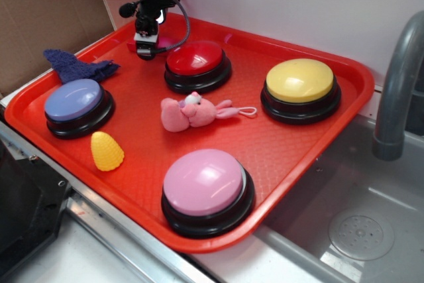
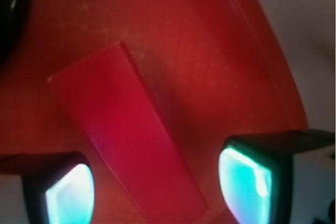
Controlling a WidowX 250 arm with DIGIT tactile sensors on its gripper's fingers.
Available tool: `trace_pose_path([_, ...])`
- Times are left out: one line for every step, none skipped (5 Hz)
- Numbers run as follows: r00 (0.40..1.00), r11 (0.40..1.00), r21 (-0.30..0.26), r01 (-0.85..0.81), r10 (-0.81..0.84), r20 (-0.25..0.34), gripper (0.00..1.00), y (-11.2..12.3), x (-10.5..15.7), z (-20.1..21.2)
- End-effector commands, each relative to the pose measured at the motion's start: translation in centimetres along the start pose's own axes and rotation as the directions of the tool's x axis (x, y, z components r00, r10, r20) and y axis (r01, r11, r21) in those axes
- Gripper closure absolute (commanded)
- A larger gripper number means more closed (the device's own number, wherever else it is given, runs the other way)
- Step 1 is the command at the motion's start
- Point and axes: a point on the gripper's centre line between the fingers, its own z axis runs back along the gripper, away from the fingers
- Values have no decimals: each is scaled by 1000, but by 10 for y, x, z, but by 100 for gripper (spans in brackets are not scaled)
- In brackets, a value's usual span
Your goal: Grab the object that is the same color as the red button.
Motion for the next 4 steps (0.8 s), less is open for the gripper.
trace_pose_path([999, 999, -24, 41, -40, 23, 0, 12, 6, 2])
trace_pose_path([998, 997, -47, 67, -66, 17, 0, 8, 8, -2])
trace_pose_path([995, 992, -84, 96, -95, 16, 0, 7, 18, -4])
trace_pose_path([994, 990, -89, 111, -109, 22, 0, 5, 27, -8])
